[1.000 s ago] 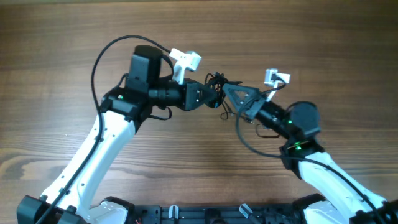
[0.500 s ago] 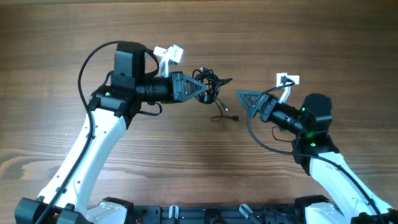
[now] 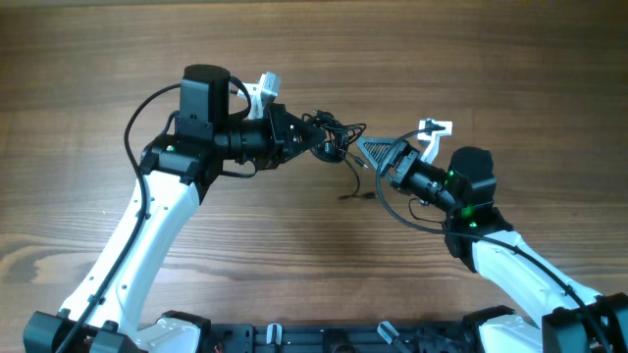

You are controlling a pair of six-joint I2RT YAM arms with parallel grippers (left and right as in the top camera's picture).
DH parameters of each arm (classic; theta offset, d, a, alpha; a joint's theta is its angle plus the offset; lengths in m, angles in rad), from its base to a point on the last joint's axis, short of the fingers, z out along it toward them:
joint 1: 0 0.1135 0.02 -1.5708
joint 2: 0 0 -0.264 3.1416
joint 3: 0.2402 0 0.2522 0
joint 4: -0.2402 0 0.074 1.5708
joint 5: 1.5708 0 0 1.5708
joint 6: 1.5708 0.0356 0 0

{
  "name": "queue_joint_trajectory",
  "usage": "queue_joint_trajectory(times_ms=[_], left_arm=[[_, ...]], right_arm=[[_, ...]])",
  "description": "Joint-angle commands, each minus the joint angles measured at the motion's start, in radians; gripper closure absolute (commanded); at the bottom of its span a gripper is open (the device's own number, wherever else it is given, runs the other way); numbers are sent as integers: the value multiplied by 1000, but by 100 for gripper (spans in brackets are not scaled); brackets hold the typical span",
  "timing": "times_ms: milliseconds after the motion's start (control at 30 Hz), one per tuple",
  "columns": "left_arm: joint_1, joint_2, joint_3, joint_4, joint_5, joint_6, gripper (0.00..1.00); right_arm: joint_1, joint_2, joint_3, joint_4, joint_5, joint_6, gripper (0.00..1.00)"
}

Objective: Untangle cables
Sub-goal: 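Pull the grippers apart to stretch the cable between them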

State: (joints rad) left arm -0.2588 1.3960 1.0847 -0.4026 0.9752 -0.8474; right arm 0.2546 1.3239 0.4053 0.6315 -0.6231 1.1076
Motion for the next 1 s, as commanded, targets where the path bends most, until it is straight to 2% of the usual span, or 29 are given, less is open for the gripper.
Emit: queue_joint_trajectory(times_ms=[0, 267, 400, 600, 633, 667, 767, 867, 967], left_arm=[[1, -6, -2, 7, 31, -54, 96], [1, -6, -2, 25, 31, -180, 96], [-6, -6, -2, 30, 57, -186, 96], [-21, -6, -2, 39, 142, -186, 96], [-20, -6, -2, 53, 164, -186, 96], [-18, -6, -2, 77, 189, -186, 96], [13, -6, -2, 251, 313, -187, 96], [62, -6, -2, 388, 367, -216, 96], [95, -6, -2, 391, 359, -214, 96]], right_arm=[[38, 23, 10, 27, 55, 100, 3], [149, 48, 10, 34, 217, 161, 1], [152, 79, 10, 67, 287, 204, 0], [152, 137, 10, 232, 314, 233, 1], [152, 145, 10, 232, 316, 235, 4], [152, 156, 10, 229, 314, 220, 9], [149, 163, 10, 117, 341, 10, 19], [96, 159, 10, -43, 406, -109, 22], [3, 140, 10, -132, 401, -151, 23]])
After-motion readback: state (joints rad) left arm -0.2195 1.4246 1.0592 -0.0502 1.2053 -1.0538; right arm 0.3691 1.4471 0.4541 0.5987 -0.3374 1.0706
